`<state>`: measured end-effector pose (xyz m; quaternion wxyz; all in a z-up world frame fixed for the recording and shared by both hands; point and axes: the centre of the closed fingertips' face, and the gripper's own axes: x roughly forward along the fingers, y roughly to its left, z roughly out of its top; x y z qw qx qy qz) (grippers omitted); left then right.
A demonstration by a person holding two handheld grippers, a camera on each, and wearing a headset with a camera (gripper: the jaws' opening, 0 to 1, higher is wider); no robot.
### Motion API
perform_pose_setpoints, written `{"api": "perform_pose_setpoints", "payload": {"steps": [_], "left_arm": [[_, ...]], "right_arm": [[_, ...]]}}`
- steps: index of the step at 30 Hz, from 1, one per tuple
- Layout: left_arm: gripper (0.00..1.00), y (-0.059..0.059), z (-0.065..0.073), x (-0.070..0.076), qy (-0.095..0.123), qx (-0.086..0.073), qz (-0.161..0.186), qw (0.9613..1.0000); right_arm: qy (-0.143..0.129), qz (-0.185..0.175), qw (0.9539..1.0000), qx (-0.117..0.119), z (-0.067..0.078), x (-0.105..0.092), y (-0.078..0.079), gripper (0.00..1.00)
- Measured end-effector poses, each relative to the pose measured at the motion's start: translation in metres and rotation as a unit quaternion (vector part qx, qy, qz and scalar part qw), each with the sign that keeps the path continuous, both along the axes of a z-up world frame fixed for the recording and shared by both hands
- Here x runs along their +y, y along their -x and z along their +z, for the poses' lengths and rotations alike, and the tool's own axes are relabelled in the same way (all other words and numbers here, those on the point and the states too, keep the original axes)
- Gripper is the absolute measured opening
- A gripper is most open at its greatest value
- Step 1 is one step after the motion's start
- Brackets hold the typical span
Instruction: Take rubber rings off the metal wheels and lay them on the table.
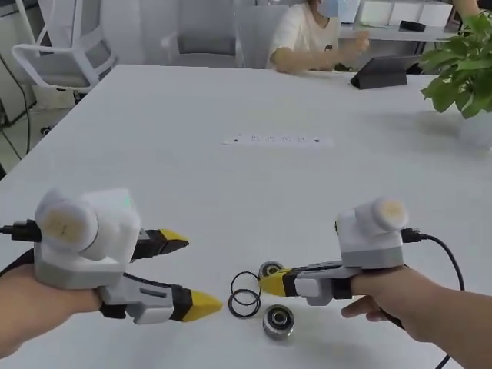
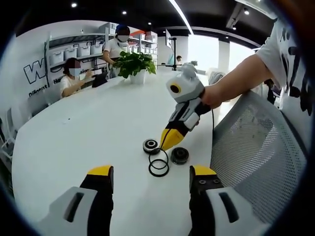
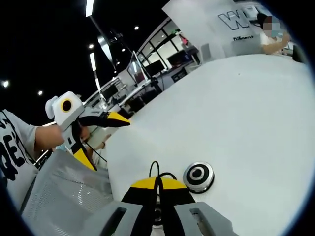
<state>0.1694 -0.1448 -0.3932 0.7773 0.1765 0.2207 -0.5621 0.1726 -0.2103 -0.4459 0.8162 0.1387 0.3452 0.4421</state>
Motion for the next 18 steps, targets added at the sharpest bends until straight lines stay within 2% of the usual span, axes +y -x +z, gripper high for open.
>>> {"api": "perform_pose_setpoints", "payload": {"steps": [6, 18], "left_arm": [[0.61, 0.002, -0.002, 0.003, -0.001, 0.002, 0.000, 1.0000], [0.64, 0.003, -0.004, 0.010, -0.006, 0.003, 0.004, 1.0000]], "right_arm": [[0.004, 0.002, 0.9998, 0.021, -0.005, 0.004, 0.003, 0.00], [0.018, 0.003, 0.9992, 0.036, -0.014, 0.006, 0.004, 0.00]]}}
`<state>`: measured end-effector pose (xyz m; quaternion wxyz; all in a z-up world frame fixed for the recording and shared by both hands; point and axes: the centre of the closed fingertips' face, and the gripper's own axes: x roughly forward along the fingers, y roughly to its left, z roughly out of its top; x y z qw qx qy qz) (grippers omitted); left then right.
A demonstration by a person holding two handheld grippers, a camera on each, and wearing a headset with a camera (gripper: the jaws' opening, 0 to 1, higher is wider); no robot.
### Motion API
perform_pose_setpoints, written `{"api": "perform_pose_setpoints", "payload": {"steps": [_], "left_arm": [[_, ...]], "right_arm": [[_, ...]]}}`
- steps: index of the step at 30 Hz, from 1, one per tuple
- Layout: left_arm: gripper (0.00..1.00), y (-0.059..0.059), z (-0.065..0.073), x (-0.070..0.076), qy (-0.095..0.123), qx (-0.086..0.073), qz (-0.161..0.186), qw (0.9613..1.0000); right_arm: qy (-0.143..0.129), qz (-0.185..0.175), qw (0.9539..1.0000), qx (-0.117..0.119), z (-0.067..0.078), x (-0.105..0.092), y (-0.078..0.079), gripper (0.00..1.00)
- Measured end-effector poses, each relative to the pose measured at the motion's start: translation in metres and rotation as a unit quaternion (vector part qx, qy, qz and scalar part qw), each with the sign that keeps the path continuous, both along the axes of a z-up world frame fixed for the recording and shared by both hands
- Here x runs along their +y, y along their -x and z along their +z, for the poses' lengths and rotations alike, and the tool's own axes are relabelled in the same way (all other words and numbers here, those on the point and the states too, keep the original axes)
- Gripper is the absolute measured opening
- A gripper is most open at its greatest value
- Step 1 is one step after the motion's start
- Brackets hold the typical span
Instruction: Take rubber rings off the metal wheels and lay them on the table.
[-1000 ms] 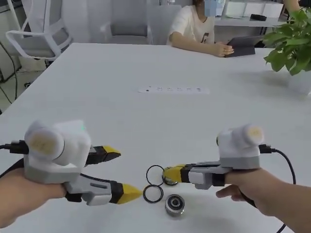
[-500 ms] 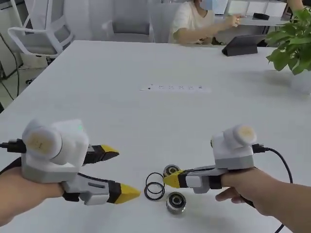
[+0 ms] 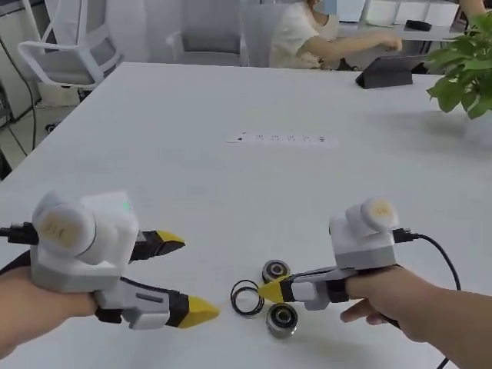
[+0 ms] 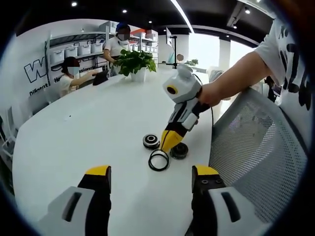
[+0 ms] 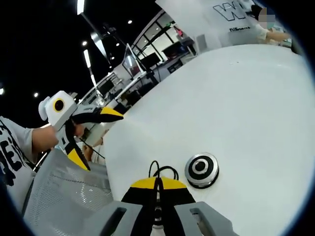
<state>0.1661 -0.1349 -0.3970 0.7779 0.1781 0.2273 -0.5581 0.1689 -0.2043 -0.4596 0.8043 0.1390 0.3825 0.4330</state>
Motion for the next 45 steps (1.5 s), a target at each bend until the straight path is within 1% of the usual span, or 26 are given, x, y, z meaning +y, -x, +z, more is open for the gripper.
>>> {"api": "perform_pose_setpoints", "payload": {"steps": [3, 5, 16, 24, 31, 36, 39, 45], "left_arm": [[0.65, 0.001, 0.000, 0.000, 0.000, 0.001, 0.000, 1.0000], [0.65, 0.002, 0.000, 0.000, 0.001, 0.002, 0.000, 1.0000], [0.65, 0.003, -0.001, -0.001, -0.001, 0.006, 0.000, 1.0000], [0.65, 0.004, -0.002, -0.002, -0.002, 0.009, -0.002, 1.0000], [0.65, 0.004, -0.004, -0.001, -0.004, 0.012, -0.002, 0.9999], [0.64, 0.005, -0.004, 0.000, -0.005, 0.013, -0.003, 0.9999], [0.64, 0.006, -0.005, 0.000, -0.007, 0.014, -0.004, 0.9999], [0.64, 0.008, -0.006, -0.002, -0.009, 0.016, -0.008, 0.9998]], "right_arm": [[0.006, 0.000, 1.0000, 0.002, -0.002, 0.000, 0.000, 0.00], [0.015, 0.002, 0.9999, -0.002, -0.004, -0.001, -0.001, 0.00], [0.026, -0.006, 0.9996, 0.001, -0.009, -0.004, -0.003, 0.00], [0.029, -0.015, 0.9994, 0.005, -0.011, -0.006, -0.005, 0.00], [0.031, -0.013, 0.9994, 0.003, -0.012, -0.005, -0.005, 0.02], [0.036, -0.007, 0.9993, -0.001, -0.011, -0.005, -0.002, 0.06], [0.042, 0.001, 0.9991, -0.008, -0.010, -0.004, 0.001, 0.09], [0.036, 0.004, 0.9992, -0.017, -0.001, -0.005, 0.002, 0.13]]}}
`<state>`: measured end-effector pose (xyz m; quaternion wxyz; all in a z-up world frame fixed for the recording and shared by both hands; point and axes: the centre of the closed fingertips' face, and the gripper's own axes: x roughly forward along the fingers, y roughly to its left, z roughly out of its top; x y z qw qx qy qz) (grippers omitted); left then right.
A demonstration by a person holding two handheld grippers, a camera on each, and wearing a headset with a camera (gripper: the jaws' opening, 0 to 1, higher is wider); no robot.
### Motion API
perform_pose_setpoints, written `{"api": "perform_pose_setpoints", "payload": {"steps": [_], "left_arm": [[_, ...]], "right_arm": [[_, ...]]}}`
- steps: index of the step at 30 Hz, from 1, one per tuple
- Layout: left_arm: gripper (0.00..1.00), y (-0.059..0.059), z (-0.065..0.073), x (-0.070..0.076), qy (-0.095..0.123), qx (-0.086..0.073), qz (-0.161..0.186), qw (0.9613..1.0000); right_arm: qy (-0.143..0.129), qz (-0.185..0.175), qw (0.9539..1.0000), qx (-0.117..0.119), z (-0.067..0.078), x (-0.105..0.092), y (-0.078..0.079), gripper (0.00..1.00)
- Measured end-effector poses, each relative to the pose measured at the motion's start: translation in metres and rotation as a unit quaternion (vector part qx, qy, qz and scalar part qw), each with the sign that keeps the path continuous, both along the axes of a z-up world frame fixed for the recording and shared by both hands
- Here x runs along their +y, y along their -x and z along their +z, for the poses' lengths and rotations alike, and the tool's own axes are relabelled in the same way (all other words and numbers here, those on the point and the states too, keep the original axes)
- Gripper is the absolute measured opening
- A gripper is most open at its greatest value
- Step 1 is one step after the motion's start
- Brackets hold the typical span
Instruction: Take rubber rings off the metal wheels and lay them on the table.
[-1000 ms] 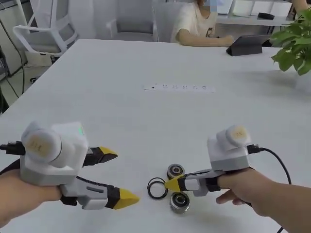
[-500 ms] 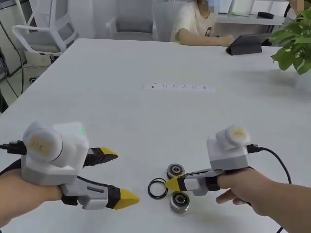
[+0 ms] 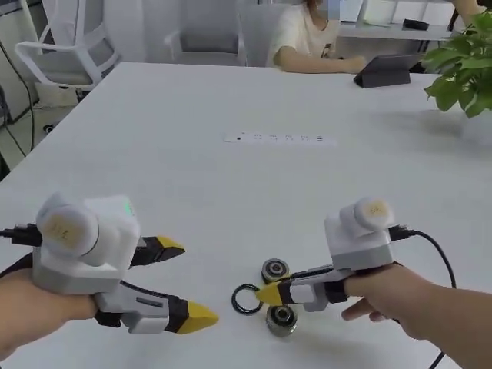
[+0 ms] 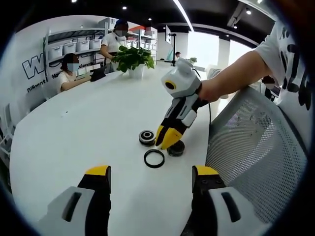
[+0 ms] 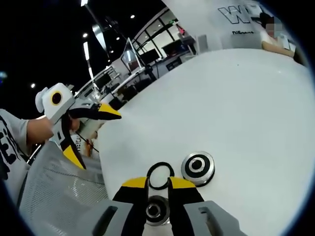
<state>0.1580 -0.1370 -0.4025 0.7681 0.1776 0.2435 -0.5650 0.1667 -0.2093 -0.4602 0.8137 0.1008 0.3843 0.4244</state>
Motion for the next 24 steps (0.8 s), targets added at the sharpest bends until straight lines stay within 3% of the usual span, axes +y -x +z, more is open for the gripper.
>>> {"api": "perform_pose_setpoints", "payload": {"steps": [5, 24], "left_arm": [[0.64, -0.001, 0.002, -0.002, 0.001, 0.000, -0.004, 1.0000], [0.61, -0.016, 0.011, -0.018, 0.014, 0.000, -0.004, 0.9999]], "right_arm": [[-0.012, -0.002, 0.9998, -0.015, 0.012, -0.003, -0.002, 0.14], [-0.007, -0.030, 0.9967, -0.075, 0.028, -0.034, -0.014, 0.23]]}}
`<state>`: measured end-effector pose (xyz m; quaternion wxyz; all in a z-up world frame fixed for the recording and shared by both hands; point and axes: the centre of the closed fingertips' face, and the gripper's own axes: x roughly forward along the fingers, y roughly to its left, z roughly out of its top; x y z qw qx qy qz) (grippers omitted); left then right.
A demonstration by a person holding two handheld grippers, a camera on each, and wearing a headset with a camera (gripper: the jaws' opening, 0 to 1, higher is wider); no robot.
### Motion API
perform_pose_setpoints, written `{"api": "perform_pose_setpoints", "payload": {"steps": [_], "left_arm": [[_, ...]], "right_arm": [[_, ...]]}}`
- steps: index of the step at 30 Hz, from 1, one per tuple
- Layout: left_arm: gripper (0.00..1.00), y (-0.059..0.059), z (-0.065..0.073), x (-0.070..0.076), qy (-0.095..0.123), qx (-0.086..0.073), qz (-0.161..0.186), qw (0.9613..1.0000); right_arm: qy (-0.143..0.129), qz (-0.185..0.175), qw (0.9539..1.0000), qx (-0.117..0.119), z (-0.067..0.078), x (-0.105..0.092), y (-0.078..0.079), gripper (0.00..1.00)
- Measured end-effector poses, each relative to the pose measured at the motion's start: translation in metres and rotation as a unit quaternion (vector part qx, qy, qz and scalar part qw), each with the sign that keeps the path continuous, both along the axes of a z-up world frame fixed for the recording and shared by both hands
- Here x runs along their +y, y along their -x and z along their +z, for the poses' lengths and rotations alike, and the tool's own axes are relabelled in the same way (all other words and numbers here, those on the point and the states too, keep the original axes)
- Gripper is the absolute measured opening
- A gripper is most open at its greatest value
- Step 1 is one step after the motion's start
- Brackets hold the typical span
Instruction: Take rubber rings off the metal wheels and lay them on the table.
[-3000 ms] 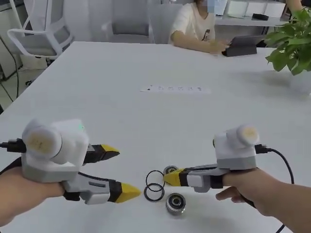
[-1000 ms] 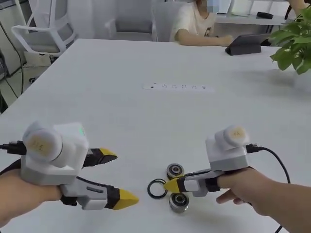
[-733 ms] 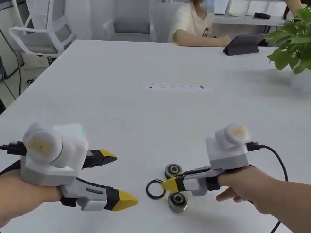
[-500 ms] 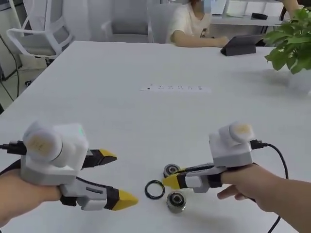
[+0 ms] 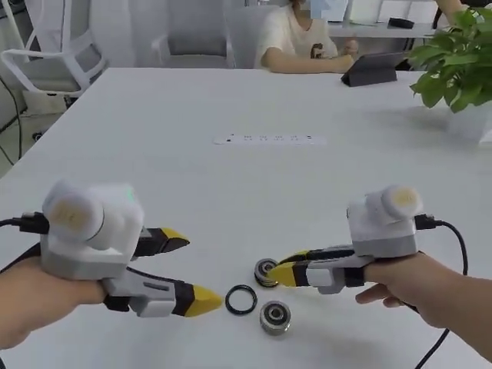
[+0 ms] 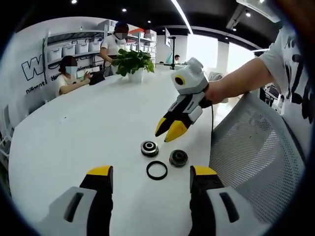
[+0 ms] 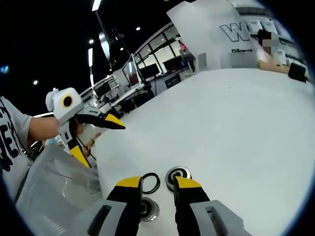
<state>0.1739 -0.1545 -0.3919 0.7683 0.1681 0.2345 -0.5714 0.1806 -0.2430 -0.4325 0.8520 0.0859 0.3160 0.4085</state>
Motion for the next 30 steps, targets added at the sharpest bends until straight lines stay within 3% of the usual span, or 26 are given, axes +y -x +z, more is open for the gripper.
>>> {"api": "perform_pose_setpoints", "payload": {"steps": [5, 7, 10, 14, 30], "left_arm": [[0.60, -0.004, 0.002, -0.006, 0.003, 0.000, 0.000, 1.0000], [0.59, -0.004, 0.004, -0.010, 0.015, 0.013, 0.006, 0.9998], [0.59, -0.010, 0.005, -0.013, 0.020, 0.015, 0.010, 0.9996], [0.58, -0.012, 0.005, -0.016, 0.018, 0.014, 0.008, 0.9997], [0.56, -0.014, -0.003, -0.037, 0.006, 0.017, -0.009, 0.9998]], "right_arm": [[0.010, 0.001, 0.9999, -0.013, 0.000, -0.004, -0.002, 0.23], [0.017, 0.003, 0.9997, -0.018, -0.001, -0.006, -0.002, 0.23], [0.020, 0.002, 0.9996, -0.021, -0.002, -0.009, -0.003, 0.23], [0.045, 0.009, 0.9984, -0.033, -0.007, -0.014, -0.003, 0.23], [0.079, 0.025, 0.9958, -0.040, -0.021, -0.018, -0.004, 0.23]]}}
